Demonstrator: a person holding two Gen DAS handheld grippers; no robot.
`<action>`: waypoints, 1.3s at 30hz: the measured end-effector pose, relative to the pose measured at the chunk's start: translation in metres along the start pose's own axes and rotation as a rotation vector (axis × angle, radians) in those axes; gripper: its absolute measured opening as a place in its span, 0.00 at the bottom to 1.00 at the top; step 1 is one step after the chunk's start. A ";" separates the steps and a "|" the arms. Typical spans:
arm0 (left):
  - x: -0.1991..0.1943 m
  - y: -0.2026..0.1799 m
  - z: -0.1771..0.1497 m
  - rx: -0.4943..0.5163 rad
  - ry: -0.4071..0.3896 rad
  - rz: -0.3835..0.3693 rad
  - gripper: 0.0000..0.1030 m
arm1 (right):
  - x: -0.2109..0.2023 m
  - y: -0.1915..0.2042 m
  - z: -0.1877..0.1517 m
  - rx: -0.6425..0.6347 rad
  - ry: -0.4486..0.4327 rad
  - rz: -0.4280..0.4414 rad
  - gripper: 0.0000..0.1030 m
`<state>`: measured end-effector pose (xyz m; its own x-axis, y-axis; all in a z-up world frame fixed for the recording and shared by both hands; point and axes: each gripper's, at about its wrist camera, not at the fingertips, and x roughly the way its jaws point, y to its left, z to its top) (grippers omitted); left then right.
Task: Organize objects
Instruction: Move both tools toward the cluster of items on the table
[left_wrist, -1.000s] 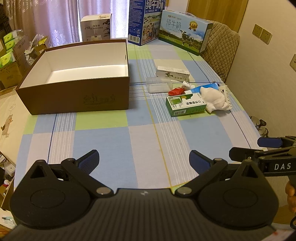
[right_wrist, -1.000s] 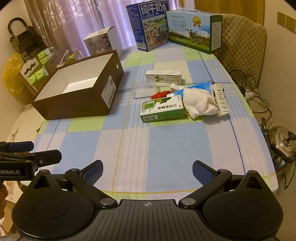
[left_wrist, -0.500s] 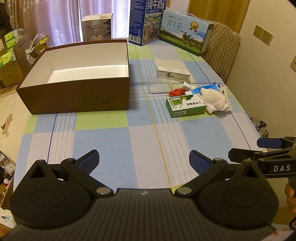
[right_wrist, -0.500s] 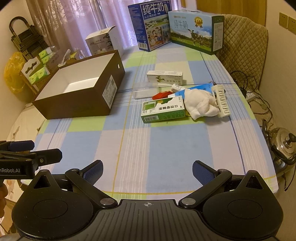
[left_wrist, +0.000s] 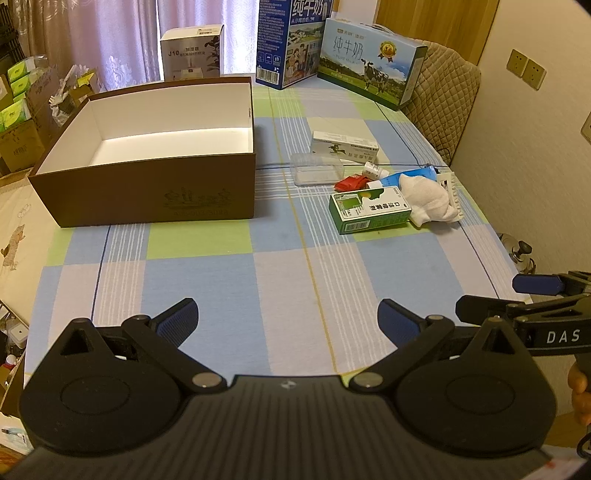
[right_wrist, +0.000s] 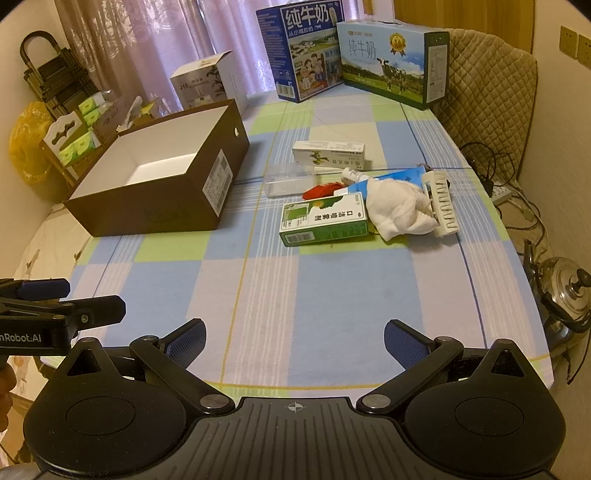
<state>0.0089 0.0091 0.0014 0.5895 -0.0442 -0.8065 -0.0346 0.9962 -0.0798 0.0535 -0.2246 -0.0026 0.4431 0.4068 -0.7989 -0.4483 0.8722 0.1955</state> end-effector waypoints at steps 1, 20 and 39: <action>0.001 -0.001 0.000 0.001 0.000 0.000 0.99 | 0.000 -0.001 0.001 -0.001 0.000 0.000 0.98; 0.011 -0.009 0.011 0.002 0.015 -0.002 0.99 | 0.002 -0.006 0.004 -0.003 0.002 0.002 0.98; 0.032 -0.027 0.031 -0.001 0.027 0.003 0.99 | 0.010 -0.032 0.020 0.010 0.014 0.012 0.98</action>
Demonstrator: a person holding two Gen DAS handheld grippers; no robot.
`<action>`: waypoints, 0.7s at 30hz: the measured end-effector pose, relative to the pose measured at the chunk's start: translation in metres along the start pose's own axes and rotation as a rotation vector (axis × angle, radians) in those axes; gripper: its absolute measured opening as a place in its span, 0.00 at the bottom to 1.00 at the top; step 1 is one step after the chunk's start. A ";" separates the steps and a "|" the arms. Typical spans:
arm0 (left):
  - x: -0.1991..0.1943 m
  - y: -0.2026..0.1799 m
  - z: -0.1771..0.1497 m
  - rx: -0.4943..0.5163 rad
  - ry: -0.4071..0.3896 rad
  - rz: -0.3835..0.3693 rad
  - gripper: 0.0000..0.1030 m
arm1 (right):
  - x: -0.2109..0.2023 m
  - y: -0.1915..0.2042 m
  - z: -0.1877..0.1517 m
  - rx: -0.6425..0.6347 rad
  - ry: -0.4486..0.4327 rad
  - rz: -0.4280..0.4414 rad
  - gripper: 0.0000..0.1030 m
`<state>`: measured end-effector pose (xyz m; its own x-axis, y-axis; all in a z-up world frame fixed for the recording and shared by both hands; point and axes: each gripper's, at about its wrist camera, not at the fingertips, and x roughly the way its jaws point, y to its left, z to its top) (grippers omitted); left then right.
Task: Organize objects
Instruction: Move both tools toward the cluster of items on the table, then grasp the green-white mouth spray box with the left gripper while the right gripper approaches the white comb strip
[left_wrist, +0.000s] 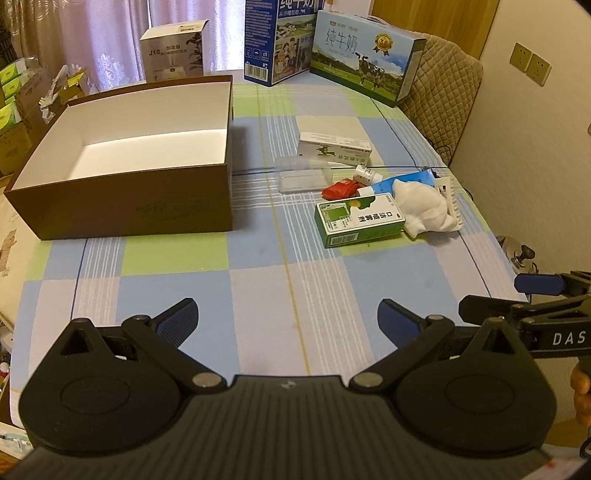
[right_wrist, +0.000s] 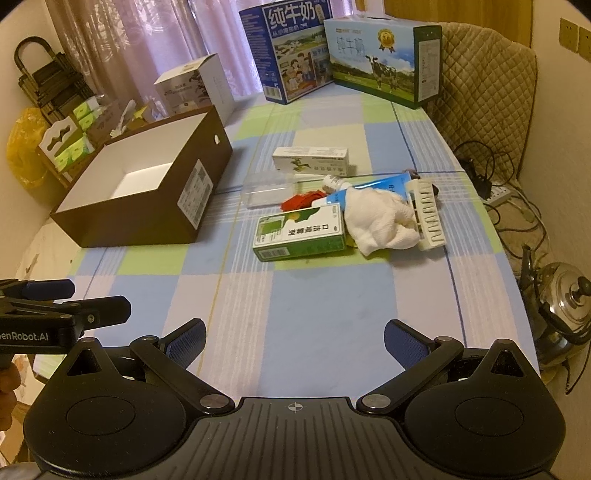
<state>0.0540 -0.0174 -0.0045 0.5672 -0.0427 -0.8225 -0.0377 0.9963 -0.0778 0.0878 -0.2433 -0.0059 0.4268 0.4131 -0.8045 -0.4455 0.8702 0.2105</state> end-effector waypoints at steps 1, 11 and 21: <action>0.002 -0.001 0.001 0.000 0.002 -0.001 0.99 | 0.001 -0.002 0.001 0.001 0.001 0.001 0.98; 0.023 -0.020 0.015 0.005 0.016 0.001 0.99 | 0.002 -0.034 0.009 0.024 0.000 0.006 0.98; 0.043 -0.040 0.031 0.012 0.025 0.005 0.99 | 0.008 -0.069 0.022 0.028 -0.011 -0.004 0.98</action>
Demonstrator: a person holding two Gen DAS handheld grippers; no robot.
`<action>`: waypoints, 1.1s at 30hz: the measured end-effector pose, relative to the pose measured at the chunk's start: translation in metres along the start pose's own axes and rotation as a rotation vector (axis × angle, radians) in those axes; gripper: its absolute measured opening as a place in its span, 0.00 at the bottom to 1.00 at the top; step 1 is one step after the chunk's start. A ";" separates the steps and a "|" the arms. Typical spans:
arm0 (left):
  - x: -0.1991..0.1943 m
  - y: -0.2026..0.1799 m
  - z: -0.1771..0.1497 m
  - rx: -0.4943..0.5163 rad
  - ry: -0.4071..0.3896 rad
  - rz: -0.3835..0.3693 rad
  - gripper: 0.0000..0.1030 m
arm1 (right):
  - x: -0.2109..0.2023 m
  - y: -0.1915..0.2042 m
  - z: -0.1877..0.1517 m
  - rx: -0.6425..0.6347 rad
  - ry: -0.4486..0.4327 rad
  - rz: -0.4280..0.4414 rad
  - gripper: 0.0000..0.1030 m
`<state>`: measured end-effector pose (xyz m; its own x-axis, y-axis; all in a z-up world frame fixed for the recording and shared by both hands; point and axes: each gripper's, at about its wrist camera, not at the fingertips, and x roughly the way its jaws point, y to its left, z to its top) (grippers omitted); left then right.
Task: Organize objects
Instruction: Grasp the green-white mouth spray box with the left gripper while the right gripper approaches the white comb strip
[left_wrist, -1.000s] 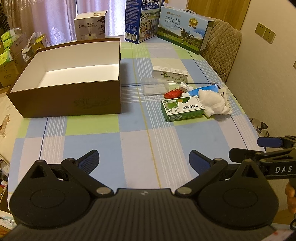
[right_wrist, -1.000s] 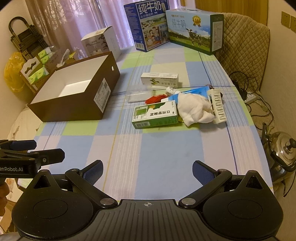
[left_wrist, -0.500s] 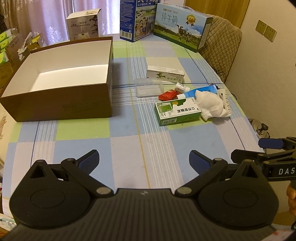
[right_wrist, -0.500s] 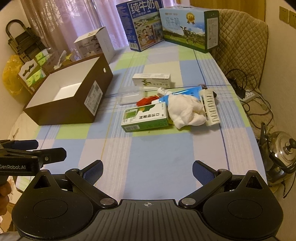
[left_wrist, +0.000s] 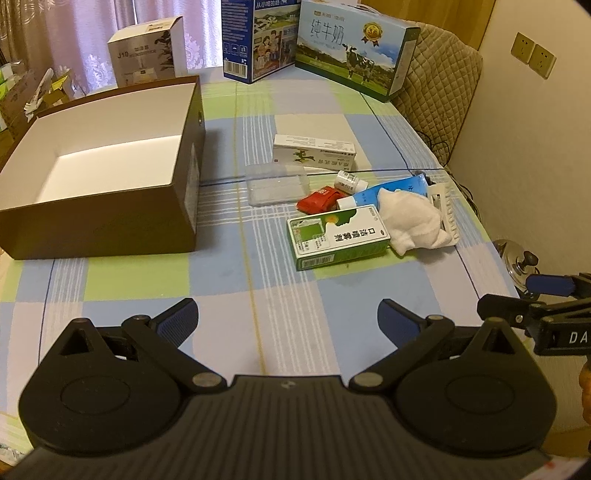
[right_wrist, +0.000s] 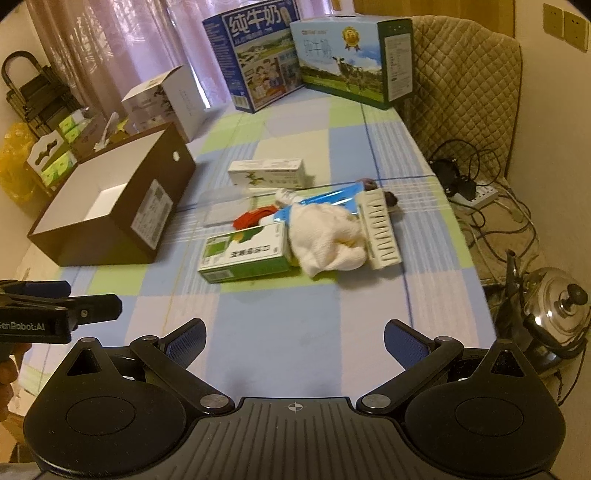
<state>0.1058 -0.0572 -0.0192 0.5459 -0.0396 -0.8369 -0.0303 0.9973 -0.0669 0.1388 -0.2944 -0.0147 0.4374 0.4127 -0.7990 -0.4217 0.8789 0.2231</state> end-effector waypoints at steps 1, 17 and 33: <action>0.003 -0.002 0.002 0.001 0.003 0.000 0.99 | 0.001 -0.004 0.001 0.002 -0.001 -0.001 0.98; 0.050 -0.016 0.020 0.069 0.023 -0.029 0.99 | 0.019 -0.043 0.013 0.042 0.004 -0.016 0.96; 0.133 -0.028 0.038 0.382 -0.048 -0.154 0.99 | 0.036 -0.099 0.011 0.193 0.035 -0.103 0.92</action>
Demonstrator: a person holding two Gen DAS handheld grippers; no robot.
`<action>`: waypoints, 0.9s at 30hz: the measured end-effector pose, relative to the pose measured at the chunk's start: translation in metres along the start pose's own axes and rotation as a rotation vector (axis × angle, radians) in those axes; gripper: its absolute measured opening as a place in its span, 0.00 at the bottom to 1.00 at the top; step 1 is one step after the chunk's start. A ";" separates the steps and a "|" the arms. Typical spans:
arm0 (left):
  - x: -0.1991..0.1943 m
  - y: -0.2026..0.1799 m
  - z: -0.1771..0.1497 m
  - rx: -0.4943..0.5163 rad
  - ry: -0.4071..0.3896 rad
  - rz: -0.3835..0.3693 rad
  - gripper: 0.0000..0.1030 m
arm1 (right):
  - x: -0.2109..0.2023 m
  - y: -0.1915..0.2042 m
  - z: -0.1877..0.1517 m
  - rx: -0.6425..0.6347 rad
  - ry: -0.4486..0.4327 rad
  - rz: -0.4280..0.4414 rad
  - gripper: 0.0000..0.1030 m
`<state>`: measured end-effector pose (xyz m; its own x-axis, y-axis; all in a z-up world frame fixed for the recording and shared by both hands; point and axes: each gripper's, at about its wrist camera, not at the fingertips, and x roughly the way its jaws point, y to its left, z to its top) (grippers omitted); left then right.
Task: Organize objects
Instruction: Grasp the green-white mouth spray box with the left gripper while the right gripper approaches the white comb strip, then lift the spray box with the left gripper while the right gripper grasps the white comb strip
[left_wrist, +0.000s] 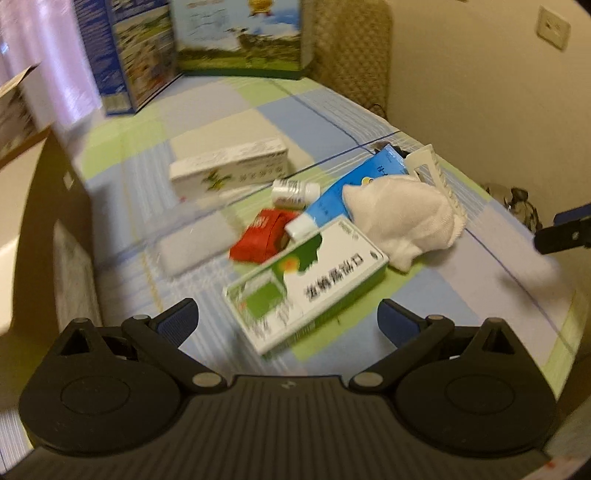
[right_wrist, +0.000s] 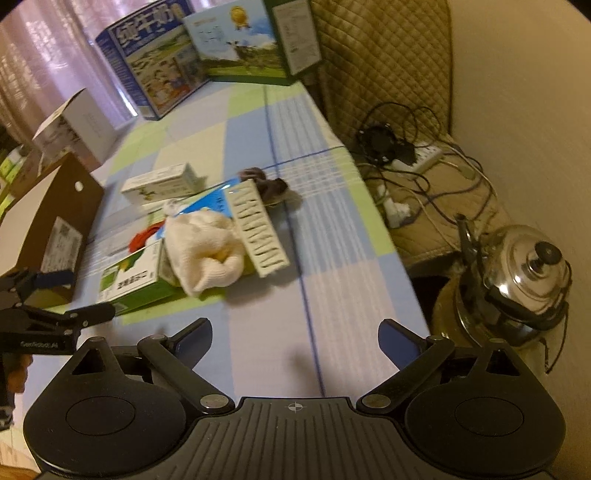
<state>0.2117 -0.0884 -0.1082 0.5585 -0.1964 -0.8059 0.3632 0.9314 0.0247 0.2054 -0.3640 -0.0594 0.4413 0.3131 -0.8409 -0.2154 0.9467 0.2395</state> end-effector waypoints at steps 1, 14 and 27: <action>0.007 0.000 0.004 0.028 -0.002 -0.011 0.99 | 0.000 -0.002 0.000 0.007 0.001 -0.003 0.92; 0.057 -0.003 0.017 0.178 0.088 -0.095 0.88 | 0.001 -0.023 0.001 0.067 0.013 -0.030 0.92; 0.014 -0.009 -0.025 0.089 0.121 -0.116 0.50 | 0.011 -0.028 0.002 0.061 0.026 -0.004 0.92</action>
<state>0.1975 -0.0917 -0.1348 0.4172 -0.2581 -0.8714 0.4875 0.8728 -0.0251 0.2181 -0.3868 -0.0748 0.4189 0.3076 -0.8544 -0.1600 0.9512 0.2640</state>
